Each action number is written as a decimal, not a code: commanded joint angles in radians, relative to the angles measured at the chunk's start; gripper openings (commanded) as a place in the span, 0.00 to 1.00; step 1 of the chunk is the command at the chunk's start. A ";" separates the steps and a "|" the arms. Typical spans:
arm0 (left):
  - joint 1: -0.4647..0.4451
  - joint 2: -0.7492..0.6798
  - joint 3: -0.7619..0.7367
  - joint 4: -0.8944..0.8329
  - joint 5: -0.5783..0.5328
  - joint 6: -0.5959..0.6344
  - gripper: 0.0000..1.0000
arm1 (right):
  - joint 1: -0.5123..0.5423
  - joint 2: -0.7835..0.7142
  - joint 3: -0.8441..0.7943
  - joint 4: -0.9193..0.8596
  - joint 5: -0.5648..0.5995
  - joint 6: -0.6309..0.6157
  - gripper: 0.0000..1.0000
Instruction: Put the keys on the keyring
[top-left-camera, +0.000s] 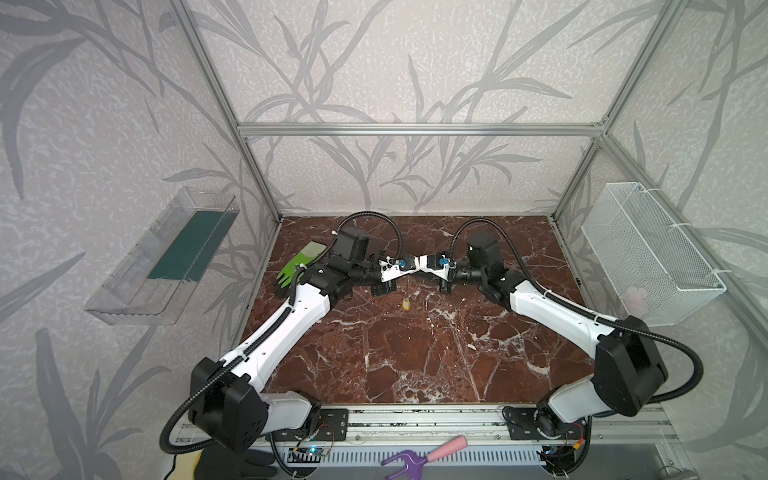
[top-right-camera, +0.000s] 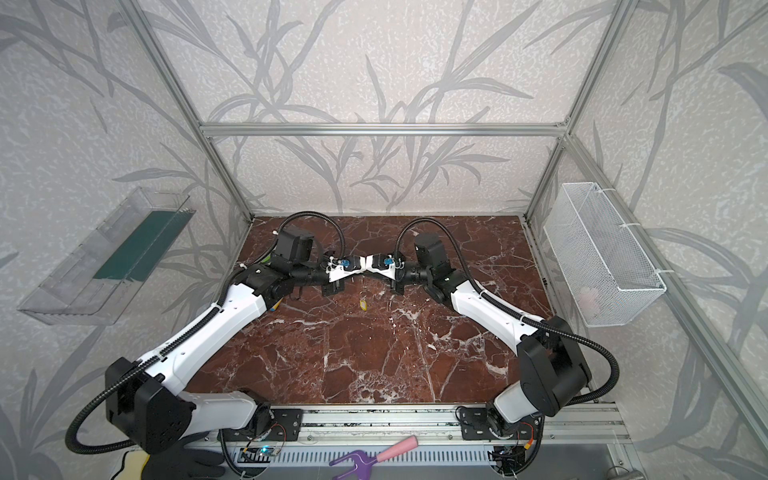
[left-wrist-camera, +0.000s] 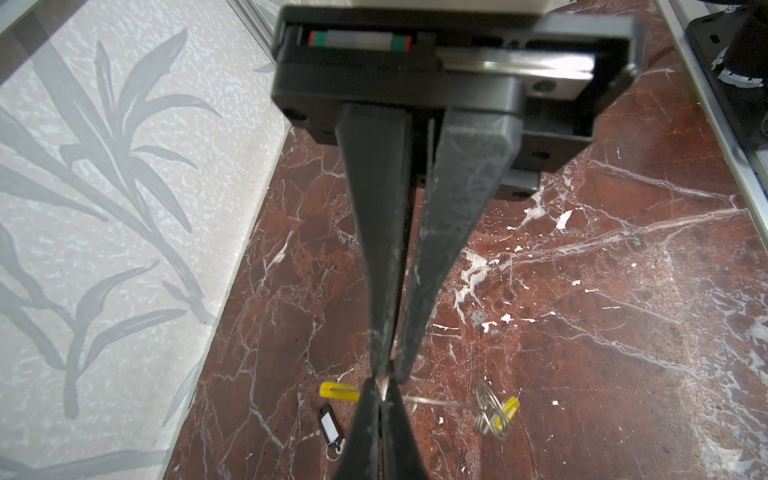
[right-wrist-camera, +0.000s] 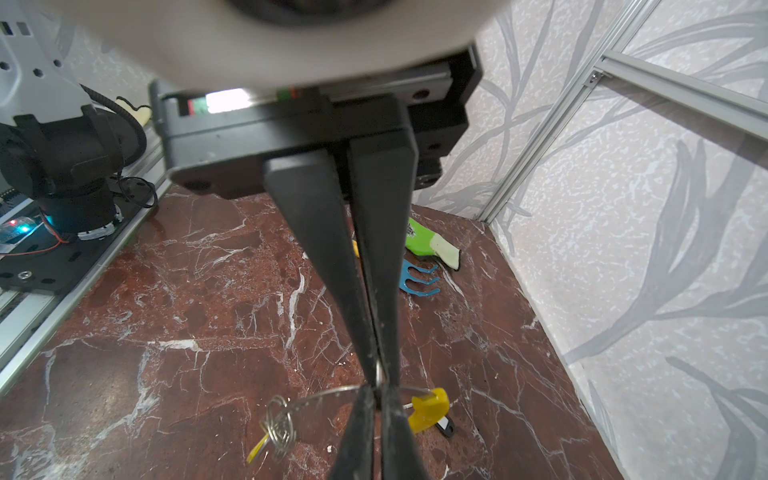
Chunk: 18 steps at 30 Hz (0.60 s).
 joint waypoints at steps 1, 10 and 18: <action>-0.016 -0.042 -0.006 0.076 0.092 0.023 0.00 | 0.001 0.029 0.017 -0.026 -0.008 0.016 0.02; 0.006 -0.038 -0.051 0.185 0.092 -0.084 0.25 | -0.012 0.021 -0.022 0.088 -0.011 0.080 0.00; 0.122 -0.057 -0.198 0.429 0.198 -0.333 0.37 | -0.048 0.013 -0.077 0.292 -0.046 0.218 0.00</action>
